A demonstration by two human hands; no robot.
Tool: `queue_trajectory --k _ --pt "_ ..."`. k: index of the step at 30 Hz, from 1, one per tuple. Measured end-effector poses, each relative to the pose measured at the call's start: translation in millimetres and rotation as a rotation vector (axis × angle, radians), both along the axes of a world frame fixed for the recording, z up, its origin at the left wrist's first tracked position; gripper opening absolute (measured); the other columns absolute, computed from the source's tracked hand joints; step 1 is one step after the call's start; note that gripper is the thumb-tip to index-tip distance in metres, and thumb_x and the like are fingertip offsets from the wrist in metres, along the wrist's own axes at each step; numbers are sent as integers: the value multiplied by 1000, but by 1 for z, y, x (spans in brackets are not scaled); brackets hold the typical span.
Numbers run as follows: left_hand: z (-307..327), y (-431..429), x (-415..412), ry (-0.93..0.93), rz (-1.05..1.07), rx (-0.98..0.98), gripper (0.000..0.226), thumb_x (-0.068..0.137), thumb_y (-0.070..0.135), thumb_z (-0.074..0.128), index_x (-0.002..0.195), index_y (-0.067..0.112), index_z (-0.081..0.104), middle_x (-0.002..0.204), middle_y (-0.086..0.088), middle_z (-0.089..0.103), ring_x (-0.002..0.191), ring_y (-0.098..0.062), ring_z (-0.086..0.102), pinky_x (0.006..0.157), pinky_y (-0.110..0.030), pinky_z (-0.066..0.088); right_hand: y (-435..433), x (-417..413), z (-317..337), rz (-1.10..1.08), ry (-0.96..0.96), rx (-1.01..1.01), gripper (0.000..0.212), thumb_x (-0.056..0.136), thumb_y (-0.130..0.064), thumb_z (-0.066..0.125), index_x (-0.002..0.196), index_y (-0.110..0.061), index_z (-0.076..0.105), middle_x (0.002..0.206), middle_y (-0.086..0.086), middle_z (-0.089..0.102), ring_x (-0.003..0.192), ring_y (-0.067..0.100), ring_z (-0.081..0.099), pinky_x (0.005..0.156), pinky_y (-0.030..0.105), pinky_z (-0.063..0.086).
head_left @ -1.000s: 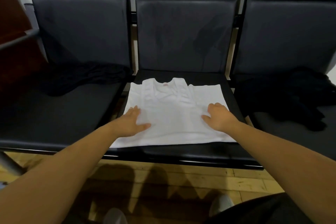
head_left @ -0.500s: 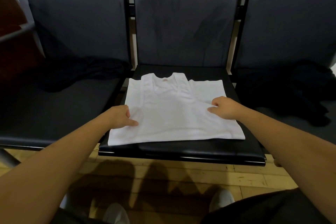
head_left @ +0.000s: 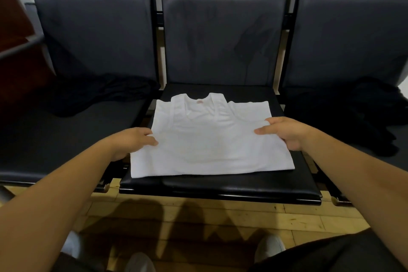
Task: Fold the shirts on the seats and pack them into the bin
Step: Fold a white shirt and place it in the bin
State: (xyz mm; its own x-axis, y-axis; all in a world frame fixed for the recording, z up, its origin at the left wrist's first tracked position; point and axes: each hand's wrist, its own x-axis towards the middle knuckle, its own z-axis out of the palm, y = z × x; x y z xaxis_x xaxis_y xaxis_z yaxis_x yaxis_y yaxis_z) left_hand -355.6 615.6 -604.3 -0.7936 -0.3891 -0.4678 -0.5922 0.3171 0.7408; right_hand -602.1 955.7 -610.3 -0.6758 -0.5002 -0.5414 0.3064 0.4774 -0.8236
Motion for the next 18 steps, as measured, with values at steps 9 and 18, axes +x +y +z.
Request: queue_trajectory --k 9,18 --pt "16 1 -2 -26 351 598 40 83 8 71 123 1 65 120 -18 71 114 -35 66 92 -51 51 10 -1 8 -186 -156 -262 40 88 -13 73 128 -14 66 118 11 74 106 31 72 90 49 55" --pt "104 -3 -12 585 428 436 6 88 13 70 93 12 67 113 -10 70 106 -28 67 86 -42 55 8 2 99 -226 103 -491 23 94 -19 68 116 -13 65 119 13 72 109 32 70 87 48 57"
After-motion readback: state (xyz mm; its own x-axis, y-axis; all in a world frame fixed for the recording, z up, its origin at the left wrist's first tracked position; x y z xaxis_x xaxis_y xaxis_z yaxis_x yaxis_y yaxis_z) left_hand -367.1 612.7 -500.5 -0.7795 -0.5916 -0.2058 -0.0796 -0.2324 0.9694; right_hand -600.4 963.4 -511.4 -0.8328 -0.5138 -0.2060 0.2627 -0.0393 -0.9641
